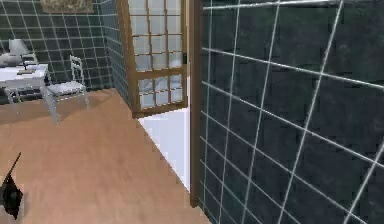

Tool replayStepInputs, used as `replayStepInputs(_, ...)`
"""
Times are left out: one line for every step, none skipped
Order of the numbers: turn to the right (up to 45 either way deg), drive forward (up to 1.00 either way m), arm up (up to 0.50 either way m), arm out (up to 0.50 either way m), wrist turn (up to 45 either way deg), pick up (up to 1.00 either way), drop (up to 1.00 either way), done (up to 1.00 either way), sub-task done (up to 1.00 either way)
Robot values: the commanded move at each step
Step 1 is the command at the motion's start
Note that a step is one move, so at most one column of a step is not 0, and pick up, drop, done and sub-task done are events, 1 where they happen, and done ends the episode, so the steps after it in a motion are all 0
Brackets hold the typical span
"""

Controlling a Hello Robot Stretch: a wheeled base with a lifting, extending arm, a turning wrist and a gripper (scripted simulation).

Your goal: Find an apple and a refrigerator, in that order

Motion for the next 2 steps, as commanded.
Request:
replayStepInputs(-21.0,0.00,0.00,0.00,0.0,0.00,0.00,0.00,0.00)
replayStepInputs(0.0,1.00,0.00,0.00,0.0,0.00,0.00,0.00,0.00)
